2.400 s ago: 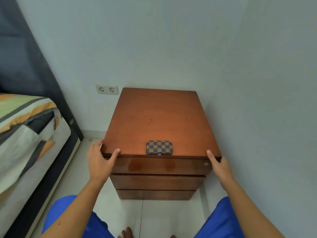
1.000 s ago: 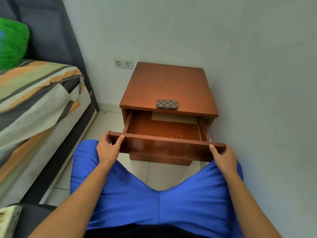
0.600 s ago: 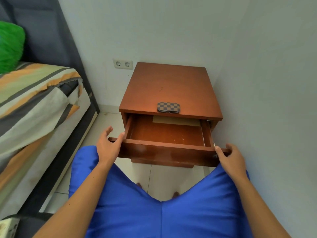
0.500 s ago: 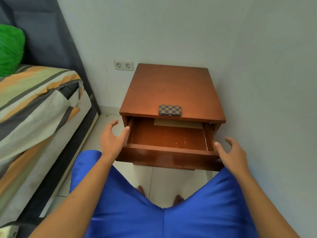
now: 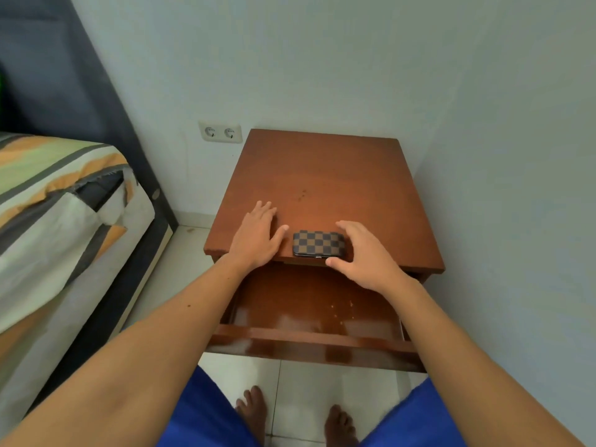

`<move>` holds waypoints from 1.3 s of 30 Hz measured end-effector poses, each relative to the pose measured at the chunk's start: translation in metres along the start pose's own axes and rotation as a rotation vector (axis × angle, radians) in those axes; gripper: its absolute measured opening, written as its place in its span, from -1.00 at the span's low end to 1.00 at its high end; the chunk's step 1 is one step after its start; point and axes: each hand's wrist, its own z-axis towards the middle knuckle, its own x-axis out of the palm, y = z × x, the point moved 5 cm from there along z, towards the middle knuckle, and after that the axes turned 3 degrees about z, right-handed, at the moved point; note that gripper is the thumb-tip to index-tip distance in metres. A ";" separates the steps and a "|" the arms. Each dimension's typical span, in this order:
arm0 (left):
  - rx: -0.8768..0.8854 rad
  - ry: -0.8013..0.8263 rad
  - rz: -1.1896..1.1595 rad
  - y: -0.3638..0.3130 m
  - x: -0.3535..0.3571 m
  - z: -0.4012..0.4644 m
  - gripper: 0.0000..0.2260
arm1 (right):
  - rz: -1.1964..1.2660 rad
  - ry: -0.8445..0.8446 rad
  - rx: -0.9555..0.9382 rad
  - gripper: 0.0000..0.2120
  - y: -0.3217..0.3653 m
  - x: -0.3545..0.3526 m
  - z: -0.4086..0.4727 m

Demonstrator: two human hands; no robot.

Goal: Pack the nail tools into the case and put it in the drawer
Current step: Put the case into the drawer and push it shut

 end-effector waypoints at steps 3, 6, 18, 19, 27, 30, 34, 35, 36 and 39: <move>0.006 0.052 0.162 0.006 0.012 0.018 -0.35 | -0.123 0.149 -0.021 -0.13 -0.001 0.006 0.023; 0.021 0.056 0.214 0.009 0.017 0.022 -0.34 | -0.227 0.175 -0.062 -0.22 -0.003 0.005 0.038; 0.008 0.054 0.227 0.012 0.020 0.021 -0.34 | -0.001 0.124 -0.185 -0.28 -0.009 0.025 -0.027; 0.006 0.054 0.229 0.012 0.020 0.021 -0.34 | 0.019 0.095 -0.200 -0.28 -0.010 0.030 -0.032; 0.005 0.055 0.217 0.012 0.020 0.018 -0.34 | -0.071 0.098 -0.298 -0.30 -0.016 0.057 -0.039; 0.002 0.054 0.221 0.012 0.018 0.019 -0.34 | -0.065 0.151 -0.243 -0.29 -0.028 0.067 -0.030; 0.004 0.053 0.218 0.013 0.019 0.018 -0.34 | -0.156 0.289 -0.241 -0.26 -0.032 0.087 -0.014; 0.004 0.053 0.219 0.013 0.019 0.017 -0.34 | -0.175 0.329 -0.233 -0.26 -0.033 0.093 -0.011; 0.004 0.054 0.220 0.013 0.019 0.017 -0.34 | -0.192 0.360 -0.218 -0.25 -0.035 0.098 -0.006; -0.001 0.056 0.223 0.012 0.019 0.017 -0.34 | -0.218 0.426 -0.114 -0.20 -0.047 0.109 0.011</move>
